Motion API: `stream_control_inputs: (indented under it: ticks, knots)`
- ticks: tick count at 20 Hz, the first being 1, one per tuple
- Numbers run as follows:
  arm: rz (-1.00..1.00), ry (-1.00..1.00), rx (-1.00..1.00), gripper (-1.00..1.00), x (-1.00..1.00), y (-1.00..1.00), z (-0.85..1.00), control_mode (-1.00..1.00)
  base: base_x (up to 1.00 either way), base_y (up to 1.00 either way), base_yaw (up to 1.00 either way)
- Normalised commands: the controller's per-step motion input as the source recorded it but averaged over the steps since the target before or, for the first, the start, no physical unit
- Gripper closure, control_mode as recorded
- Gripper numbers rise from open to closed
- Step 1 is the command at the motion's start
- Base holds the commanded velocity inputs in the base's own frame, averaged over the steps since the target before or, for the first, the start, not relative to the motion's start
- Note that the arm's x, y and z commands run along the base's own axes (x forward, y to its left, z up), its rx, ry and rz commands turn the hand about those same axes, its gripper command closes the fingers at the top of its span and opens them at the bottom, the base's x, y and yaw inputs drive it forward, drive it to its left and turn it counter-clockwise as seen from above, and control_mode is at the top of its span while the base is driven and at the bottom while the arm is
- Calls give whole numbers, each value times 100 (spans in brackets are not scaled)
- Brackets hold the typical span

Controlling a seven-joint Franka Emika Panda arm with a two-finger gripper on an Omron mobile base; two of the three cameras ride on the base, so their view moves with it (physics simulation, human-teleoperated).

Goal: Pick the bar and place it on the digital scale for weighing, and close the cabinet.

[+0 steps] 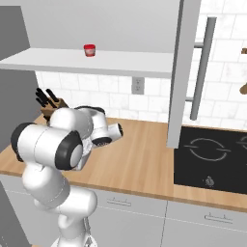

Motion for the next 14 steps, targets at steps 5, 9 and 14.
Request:
stream_control_inputs:
  ticks: [5,9,14]
  knots:
    - [0,-19,3,-100,-41,-1,36,-100,0,0,0]
    - [0,-26,1,-100,-39,1,55,-100,0,0,0]
    - [0,-28,0,-100,-61,9,67,-100,0,0,0]
